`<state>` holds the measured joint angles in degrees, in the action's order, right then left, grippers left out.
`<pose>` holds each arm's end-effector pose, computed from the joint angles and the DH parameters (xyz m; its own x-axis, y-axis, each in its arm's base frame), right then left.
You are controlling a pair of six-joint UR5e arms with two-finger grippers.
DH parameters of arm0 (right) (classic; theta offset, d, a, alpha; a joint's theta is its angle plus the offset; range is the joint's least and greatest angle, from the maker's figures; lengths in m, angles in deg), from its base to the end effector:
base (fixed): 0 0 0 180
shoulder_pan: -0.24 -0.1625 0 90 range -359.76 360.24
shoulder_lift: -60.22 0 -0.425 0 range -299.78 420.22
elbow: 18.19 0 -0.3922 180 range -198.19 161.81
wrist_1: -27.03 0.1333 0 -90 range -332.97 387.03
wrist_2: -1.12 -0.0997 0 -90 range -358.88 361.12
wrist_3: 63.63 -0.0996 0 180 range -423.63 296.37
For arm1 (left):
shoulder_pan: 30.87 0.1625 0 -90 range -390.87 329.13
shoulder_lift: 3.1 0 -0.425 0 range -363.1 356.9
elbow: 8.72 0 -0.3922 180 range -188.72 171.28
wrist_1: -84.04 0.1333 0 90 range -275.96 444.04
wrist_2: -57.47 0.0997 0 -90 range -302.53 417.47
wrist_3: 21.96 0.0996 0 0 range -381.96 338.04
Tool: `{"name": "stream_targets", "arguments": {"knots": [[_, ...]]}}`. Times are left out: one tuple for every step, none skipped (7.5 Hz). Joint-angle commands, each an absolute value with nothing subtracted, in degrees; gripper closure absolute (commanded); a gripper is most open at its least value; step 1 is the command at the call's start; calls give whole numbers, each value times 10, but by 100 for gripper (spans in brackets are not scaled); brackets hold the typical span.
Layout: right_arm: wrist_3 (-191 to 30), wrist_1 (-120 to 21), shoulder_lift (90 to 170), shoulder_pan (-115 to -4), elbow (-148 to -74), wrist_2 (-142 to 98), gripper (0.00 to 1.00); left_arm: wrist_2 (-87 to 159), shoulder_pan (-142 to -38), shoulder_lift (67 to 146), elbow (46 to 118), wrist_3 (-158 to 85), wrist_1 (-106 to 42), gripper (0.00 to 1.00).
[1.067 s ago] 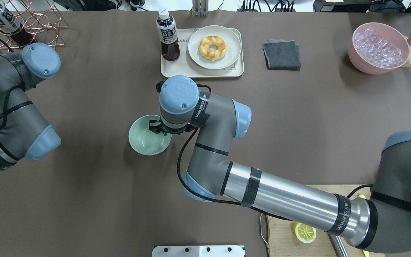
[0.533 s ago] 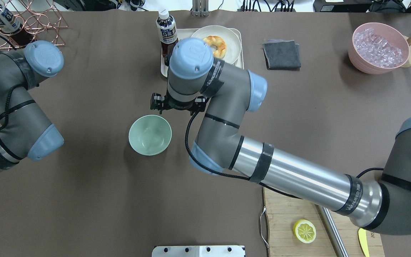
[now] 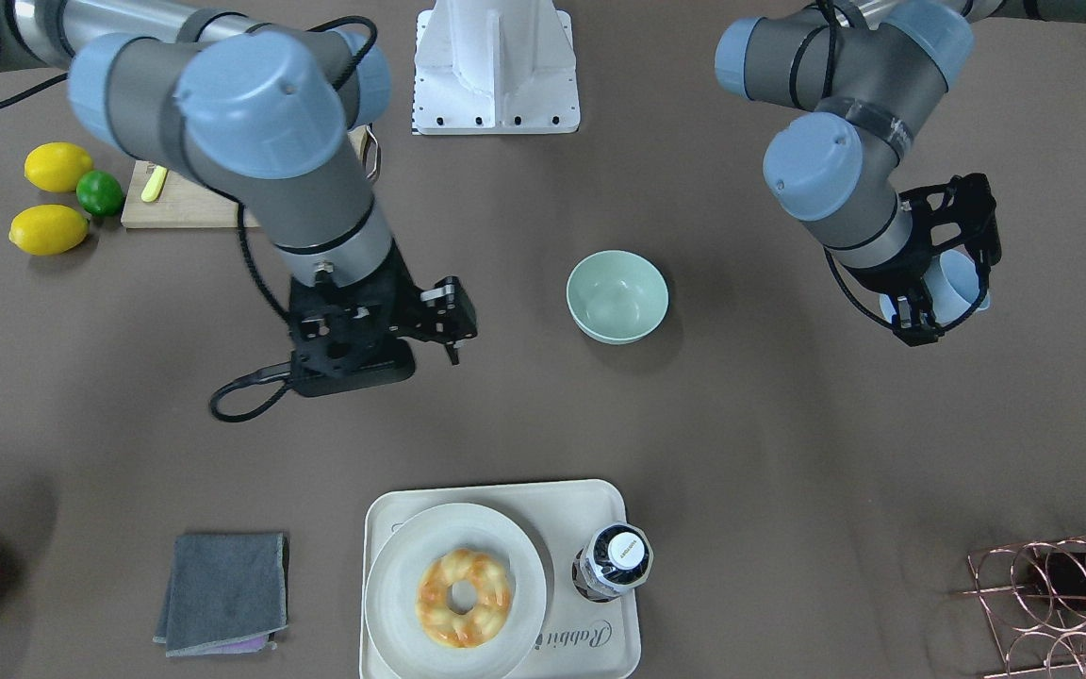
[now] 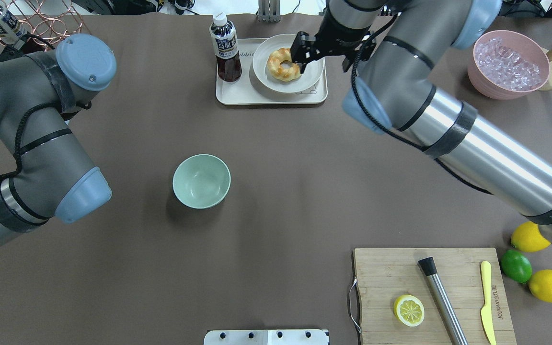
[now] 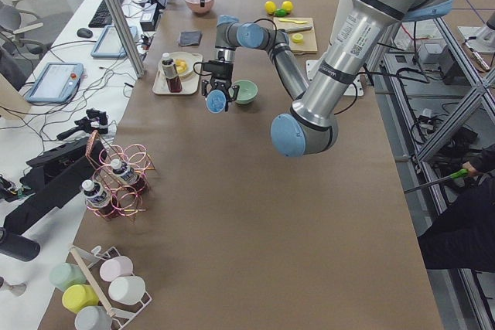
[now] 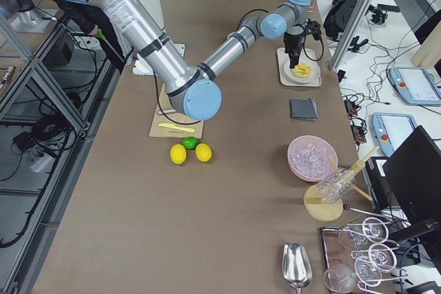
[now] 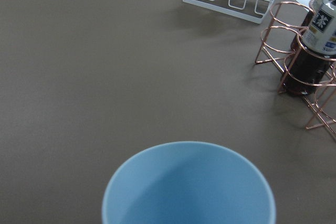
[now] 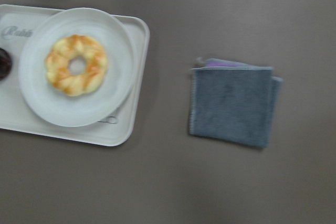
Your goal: Pour ice into bowl
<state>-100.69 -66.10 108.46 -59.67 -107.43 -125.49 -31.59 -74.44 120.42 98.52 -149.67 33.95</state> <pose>-0.2904 -0.6486 0.2241 0.6463 -0.1623 0.7456 0.0079 0.9785 0.2062 0.3413 -0.5109 0.2921 0.1400 -0.9773 -0.1588 0.9822 0.1574 -0.1024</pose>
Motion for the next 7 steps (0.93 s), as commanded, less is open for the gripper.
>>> {"name": "stream_targets", "arguments": {"knots": [[-880, -659, 1227, -701, -1113, -1292, 1, -352, -715, 1246, 989, -1505, 319, 49], [-865, -653, 1271, -723, -1123, -1293, 1, -353, -708, 1257, 988, -1509, 318, 49], [-818, -636, 1309, -743, -1122, -1292, 1, -353, -702, 1265, 988, -1522, 317, 49], [-779, -623, 1338, -762, -1118, -1292, 1, -353, -695, 1269, 989, -1526, 305, 49], [-750, -620, 1360, -780, -1114, -1294, 1, -362, -695, 1269, 989, -1528, 287, 49], [-727, -619, 1376, -798, -1110, -1298, 1, -364, -695, 1271, 989, -1540, 271, 49], [-723, -617, 1390, -811, -1104, -1303, 1, -364, -695, 1282, 988, -1546, 267, 49]]}}
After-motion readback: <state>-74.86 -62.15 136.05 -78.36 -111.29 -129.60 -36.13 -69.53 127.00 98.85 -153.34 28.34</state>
